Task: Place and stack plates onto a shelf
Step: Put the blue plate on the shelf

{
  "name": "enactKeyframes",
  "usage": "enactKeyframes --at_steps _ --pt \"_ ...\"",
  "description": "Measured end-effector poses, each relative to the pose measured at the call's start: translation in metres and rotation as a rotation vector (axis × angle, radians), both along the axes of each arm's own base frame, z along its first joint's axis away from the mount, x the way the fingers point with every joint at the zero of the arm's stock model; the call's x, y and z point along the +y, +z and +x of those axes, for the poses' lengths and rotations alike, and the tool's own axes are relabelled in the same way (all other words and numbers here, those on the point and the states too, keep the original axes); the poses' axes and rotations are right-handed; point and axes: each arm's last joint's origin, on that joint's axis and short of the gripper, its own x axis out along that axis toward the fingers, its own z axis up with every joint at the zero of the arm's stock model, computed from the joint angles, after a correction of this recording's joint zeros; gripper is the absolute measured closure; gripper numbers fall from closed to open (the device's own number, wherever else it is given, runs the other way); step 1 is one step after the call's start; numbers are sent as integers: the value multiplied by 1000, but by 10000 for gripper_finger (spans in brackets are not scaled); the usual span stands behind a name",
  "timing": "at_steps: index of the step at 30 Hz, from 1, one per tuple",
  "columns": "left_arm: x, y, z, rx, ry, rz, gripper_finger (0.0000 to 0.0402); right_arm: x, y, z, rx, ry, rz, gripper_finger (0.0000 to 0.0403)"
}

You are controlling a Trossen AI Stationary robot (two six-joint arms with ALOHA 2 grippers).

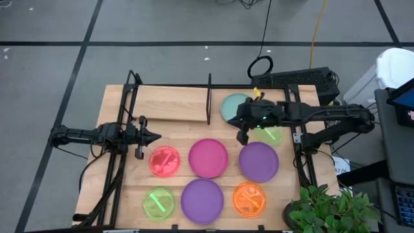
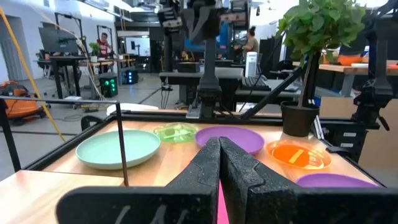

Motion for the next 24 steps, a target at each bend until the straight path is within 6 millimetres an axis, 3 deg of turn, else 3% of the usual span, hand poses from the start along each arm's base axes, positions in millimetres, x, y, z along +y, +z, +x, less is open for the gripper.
enactKeyframes --at_steps 4,9,19,24 --pt "0 2 0 3 2 19 394 -1 -16 11 76 -35 -25 403" --pt "0 25 -5 -7 6 56 394 -1 -31 23 139 -26 -26 403" --pt "1 98 -17 155 1 34 394 -2 -50 34 223 -19 -33 403" --pt "1 130 -12 217 1 23 394 -2 -61 42 255 -38 -11 403"
